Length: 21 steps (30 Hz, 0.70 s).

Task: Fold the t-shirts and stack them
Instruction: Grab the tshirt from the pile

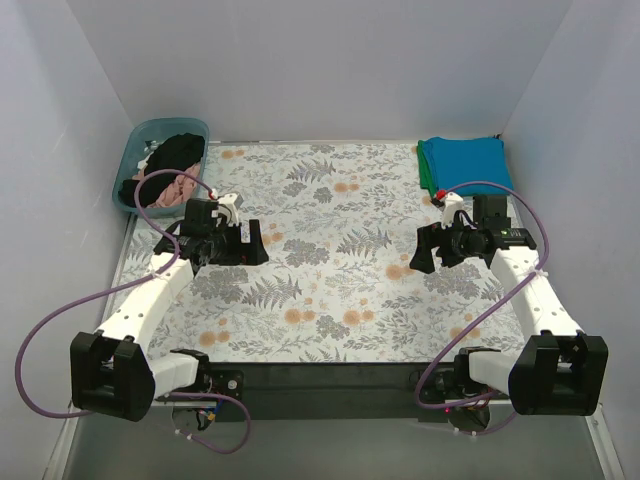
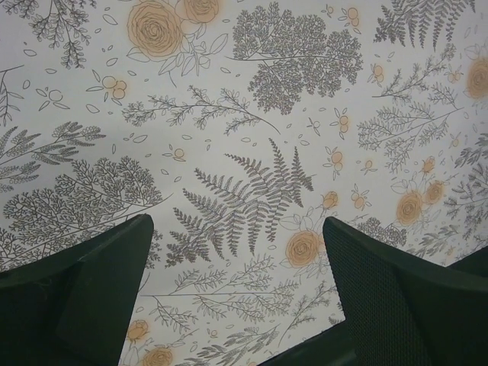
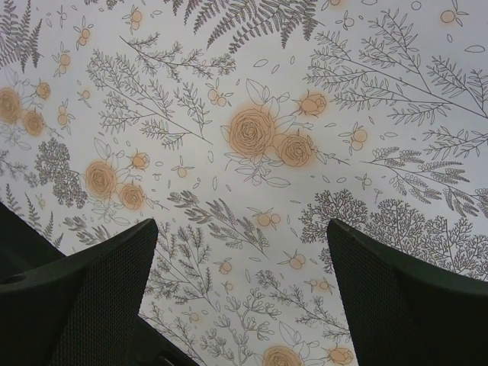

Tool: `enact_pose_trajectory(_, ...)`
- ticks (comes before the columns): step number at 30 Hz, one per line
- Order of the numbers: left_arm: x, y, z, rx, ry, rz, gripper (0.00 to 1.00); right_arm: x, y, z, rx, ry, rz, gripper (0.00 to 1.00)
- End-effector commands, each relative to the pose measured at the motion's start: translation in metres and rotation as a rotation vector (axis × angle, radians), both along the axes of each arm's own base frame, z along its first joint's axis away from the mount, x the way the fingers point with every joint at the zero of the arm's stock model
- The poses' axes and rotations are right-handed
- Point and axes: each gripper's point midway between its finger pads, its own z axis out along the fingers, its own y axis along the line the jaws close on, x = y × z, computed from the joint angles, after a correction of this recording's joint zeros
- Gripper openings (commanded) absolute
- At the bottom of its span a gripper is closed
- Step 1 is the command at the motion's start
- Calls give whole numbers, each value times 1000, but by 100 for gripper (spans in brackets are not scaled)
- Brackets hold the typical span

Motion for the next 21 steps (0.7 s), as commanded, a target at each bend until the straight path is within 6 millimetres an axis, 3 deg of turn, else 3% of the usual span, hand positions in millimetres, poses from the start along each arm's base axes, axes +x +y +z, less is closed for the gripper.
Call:
enact_pose_trajectory(1, 2, -7, 21, -50, -45, -31, 94, 7, 3, 6, 18, -29, 1, 98)
enact_pose_trajectory(4, 9, -9, 30, -68, -35, 4, 94, 8, 2, 0, 14, -2, -16, 98)
enact_pose_trajectory(8, 41, -3, 60, -27, -84, 58, 94, 15, -3, 0, -4, 13, -63, 98)
enact_pose_trajectory(10, 57, 6, 51, 48, -38, 93, 94, 20, -3, 4, 7, 18, -90, 98)
enact_pose_trajectory(11, 75, 6, 73, 65, -93, 78, 94, 23, -7, 5, -10, 11, -113, 98)
enact_pose_trajectory(13, 90, 4, 85, 78, -99, 64, 94, 29, -12, 11, -33, -9, -132, 98)
enact_pose_trajectory(14, 103, 5, 77, 89, -74, 43, 94, 31, -15, 11, -44, -11, -144, 98)
enact_pose_trajectory(15, 120, 2, 106, 71, -139, 29, 94, 32, -15, 9, -46, -4, -145, 98)
enact_pose_trajectory(17, 143, 7, 100, 54, -105, 18, 94, 32, -13, 7, -31, 2, -133, 98)
enact_pose_trajectory(18, 165, 11, 129, 38, -176, 21, 94, 33, -11, 5, -23, 14, -126, 98)
enact_pose_trajectory(19, 174, 16, 132, 22, -170, 23, 94, 33, -10, 5, -15, 20, -117, 98)
enact_pose_trajectory(20, 189, 34, 142, 16, -190, 57, 94, 33, -8, 4, -6, 23, -106, 98)
enact_pose_trajectory(21, 208, 45, 125, 14, -154, 78, 94, 34, -8, 3, -7, 27, -109, 98)
